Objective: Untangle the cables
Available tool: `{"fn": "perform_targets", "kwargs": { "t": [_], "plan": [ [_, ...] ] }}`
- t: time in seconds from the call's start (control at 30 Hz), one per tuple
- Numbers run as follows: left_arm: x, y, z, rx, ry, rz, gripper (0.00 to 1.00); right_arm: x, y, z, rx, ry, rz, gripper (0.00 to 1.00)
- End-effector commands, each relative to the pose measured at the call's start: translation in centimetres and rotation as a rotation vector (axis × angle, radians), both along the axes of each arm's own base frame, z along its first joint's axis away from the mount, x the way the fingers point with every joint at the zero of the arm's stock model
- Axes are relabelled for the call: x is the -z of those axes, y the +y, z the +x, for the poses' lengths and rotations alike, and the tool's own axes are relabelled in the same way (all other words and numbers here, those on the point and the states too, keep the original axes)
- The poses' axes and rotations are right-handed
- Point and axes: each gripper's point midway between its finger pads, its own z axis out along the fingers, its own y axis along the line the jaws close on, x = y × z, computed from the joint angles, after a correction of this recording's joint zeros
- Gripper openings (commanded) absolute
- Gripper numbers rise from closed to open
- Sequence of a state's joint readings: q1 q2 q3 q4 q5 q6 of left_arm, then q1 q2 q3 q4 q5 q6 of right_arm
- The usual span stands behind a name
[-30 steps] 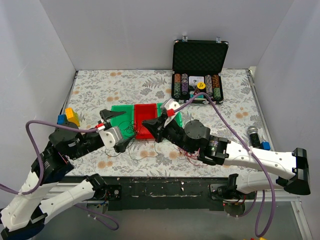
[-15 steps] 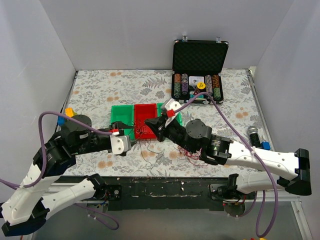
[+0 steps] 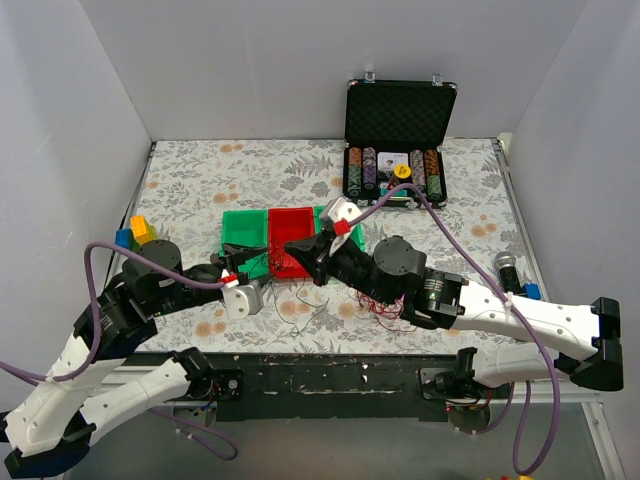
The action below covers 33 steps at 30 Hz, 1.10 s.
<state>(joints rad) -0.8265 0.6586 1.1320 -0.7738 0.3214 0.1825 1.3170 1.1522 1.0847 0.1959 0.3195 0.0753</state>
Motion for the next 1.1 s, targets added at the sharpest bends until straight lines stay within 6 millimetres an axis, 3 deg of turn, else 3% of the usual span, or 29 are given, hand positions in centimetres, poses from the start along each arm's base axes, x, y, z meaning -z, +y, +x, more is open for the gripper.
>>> {"fn": "perform_targets", "kwargs": {
  "t": [0.0, 0.3, 0.5, 0.67, 0.83, 0.9, 1.07],
  "plan": [
    [-0.7, -0.5, 0.2, 0.011, -0.011, -0.022, 0.43, -4.2, -0.2, -1.2, -0.054, -0.016, 0.115, 0.01],
    [-0.2, -1.3, -0.3, 0.043, 0.066, -0.01, 0.01, -4.5, 0.2, -1.5, -0.076, 0.0, 0.134, 0.01],
    [-1.8, -1.1, -0.2, 0.018, 0.075, -0.052, 0.0, -5.4, -1.7, -0.1, 0.025, -0.012, 0.141, 0.01],
    [-5.0, -1.1, -1.0, 0.006, 0.146, -0.145, 0.0, -6.4, -4.2, 0.8, 0.103, -0.03, 0.16, 0.01],
    [-7.2, -1.4, -3.5, 0.093, 0.238, -0.205, 0.0, -7.2, -5.0, -1.2, 0.003, -0.041, 0.185, 0.01],
    [-6.7, -1.5, -5.1, 0.166, 0.256, -0.199, 0.0, -7.4, -4.9, -2.7, -0.082, -0.038, 0.189, 0.01],
    [-2.8, -1.7, -7.5, 0.289, 0.294, -0.15, 0.0, -6.8, -4.3, -5.5, -0.24, -0.013, 0.157, 0.01]
  ]
}}
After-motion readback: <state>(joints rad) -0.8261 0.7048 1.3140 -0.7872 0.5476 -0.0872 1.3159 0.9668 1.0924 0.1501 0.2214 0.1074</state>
